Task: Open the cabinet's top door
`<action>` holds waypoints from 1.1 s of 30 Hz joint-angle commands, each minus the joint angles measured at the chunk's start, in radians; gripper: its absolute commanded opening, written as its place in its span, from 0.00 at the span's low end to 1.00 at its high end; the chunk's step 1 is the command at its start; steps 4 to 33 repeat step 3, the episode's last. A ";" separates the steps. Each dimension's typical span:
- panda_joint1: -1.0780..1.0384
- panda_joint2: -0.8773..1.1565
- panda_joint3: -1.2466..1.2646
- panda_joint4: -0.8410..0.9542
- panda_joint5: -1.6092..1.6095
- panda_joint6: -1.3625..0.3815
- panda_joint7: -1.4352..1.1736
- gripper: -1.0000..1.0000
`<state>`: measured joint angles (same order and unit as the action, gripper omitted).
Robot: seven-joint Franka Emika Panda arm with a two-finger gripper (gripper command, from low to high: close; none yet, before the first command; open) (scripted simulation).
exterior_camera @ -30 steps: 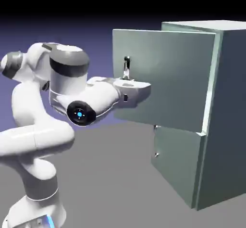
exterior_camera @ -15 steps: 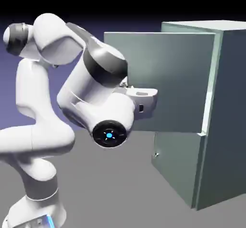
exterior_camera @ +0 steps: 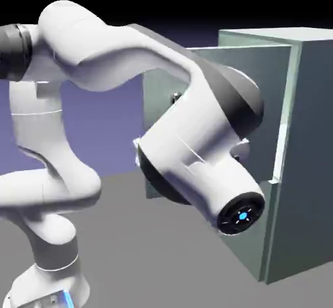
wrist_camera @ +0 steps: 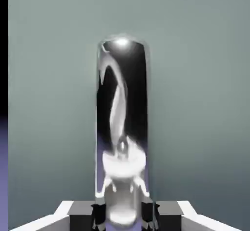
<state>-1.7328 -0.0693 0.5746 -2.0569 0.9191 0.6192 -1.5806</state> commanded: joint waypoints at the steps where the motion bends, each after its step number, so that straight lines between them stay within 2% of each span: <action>1: 0.002 0.012 0.002 0.011 -0.006 -0.001 0.002 0.00; 2: 0.002 0.012 0.002 0.011 -0.006 -0.001 0.002 1.00; 33: 0.002 0.012 0.002 0.011 -0.006 -0.001 0.002 1.00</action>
